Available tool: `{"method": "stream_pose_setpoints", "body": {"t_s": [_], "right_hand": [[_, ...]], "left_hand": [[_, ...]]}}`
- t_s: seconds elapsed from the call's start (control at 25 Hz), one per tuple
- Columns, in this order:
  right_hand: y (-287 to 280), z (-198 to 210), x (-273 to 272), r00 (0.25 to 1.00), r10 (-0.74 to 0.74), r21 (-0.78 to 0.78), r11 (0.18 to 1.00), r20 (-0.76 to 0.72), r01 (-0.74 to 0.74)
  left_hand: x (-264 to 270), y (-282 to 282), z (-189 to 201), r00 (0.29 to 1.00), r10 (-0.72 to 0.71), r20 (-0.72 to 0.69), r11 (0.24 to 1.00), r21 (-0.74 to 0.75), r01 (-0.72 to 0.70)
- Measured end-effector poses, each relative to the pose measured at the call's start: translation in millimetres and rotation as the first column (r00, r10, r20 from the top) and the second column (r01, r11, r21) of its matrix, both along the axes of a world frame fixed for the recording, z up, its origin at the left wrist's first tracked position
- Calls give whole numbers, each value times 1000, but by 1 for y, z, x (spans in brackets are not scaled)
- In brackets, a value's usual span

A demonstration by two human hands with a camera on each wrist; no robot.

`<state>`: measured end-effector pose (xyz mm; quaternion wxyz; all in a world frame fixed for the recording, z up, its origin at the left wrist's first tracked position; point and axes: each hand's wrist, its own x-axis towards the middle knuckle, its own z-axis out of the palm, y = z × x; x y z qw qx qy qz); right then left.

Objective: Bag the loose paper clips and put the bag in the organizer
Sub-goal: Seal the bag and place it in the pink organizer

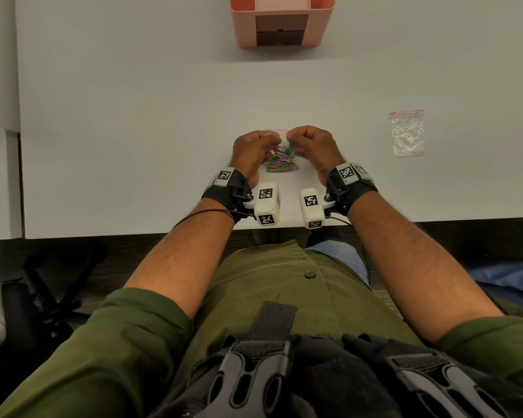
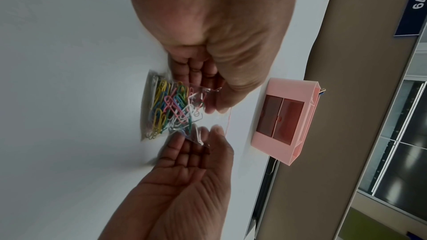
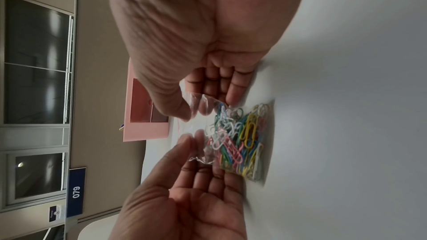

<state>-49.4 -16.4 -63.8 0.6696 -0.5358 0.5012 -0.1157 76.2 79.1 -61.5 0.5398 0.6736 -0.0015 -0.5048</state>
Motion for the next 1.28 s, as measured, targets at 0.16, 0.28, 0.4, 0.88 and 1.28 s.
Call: {"method": "stream_pose_setpoints", "body": {"t_s": [0.16, 0.28, 0.4, 0.88, 1.28], "right_hand": [[1, -1, 1, 999, 20, -56, 998, -29, -22], [1, -1, 2, 999, 11, -59, 998, -51, -14], [0, -3, 3, 998, 17, -69, 997, -67, -22], [1, -6, 3, 997, 47, -65, 997, -56, -51], [0, -4, 1, 998, 43, -71, 996, -41, -46]], "left_hand": [[0, 0, 2, 1000, -17, 3, 1000, 0, 17], [1, 1, 3, 999, -34, -24, 999, -4, 34], [0, 1, 4, 998, -52, -41, 998, -22, 51], [-3, 0, 2, 998, -52, 47, 999, -1, 53], [6, 0, -4, 998, -47, -37, 999, 19, 48]]}}
